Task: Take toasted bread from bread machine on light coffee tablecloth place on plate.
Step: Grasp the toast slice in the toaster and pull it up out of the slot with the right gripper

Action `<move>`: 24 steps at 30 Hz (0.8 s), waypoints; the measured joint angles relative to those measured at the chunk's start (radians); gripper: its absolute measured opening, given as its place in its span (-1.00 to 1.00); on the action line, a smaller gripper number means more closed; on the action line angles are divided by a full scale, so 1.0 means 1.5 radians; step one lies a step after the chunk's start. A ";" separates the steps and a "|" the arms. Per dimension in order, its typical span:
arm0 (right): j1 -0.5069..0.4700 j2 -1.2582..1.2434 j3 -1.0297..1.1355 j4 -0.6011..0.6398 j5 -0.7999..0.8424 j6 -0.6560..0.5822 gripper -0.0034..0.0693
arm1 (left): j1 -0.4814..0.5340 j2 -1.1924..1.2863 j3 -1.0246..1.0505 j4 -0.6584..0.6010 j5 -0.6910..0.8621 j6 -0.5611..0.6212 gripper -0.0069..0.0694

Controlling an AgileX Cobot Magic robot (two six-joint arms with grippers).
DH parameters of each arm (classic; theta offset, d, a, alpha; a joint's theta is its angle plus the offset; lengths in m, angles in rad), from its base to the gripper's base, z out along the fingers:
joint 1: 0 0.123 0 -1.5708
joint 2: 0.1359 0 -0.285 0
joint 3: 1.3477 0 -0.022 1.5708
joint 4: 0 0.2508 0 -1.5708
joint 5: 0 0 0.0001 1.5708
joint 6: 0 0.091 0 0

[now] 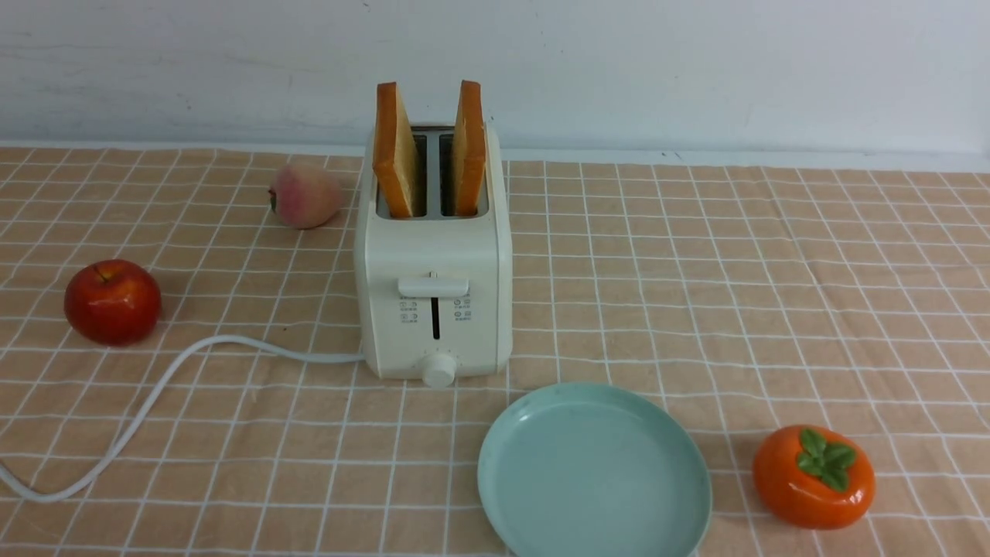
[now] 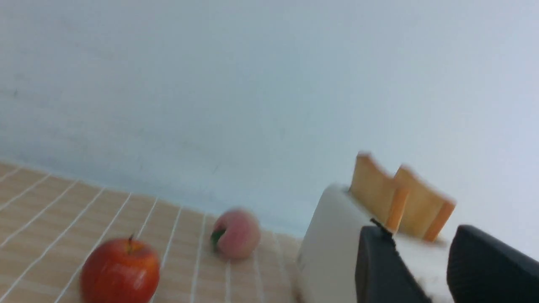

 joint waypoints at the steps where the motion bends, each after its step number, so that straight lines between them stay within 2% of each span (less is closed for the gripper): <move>1: 0.000 0.000 0.000 0.000 -0.039 0.005 -0.25 | 0.000 0.000 0.000 -0.008 -0.060 -0.026 -0.19; 5: 0.000 0.000 -0.003 -0.001 -0.150 0.023 -0.25 | 0.000 0.000 -0.002 -0.019 -0.185 -0.070 -0.19; 7: 0.000 0.000 -0.025 0.005 -0.152 0.025 -0.25 | 0.000 0.001 -0.023 -0.021 -0.183 -0.076 -0.19; 11: 0.000 0.039 -0.142 0.067 -0.105 0.036 -0.25 | 0.000 0.078 -0.166 -0.022 -0.106 -0.077 -0.19; 16: 0.000 0.167 -0.317 0.138 -0.031 0.037 -0.25 | 0.000 0.263 -0.366 -0.024 0.062 -0.087 -0.19; 17: 0.000 0.199 -0.361 0.142 -0.003 0.037 -0.25 | 0.000 0.303 -0.411 -0.025 0.125 -0.096 -0.19; 20: 0.000 0.285 -0.451 0.137 0.112 0.031 -0.25 | 0.000 0.402 -0.527 -0.025 0.291 -0.119 -0.19; 22: 0.000 0.349 -0.514 0.121 0.226 0.024 -0.25 | 0.000 0.466 -0.599 -0.025 0.427 -0.133 -0.19; 24: 0.000 0.385 -0.546 0.110 0.300 0.023 -0.25 | 0.000 0.499 -0.635 -0.025 0.502 -0.137 -0.19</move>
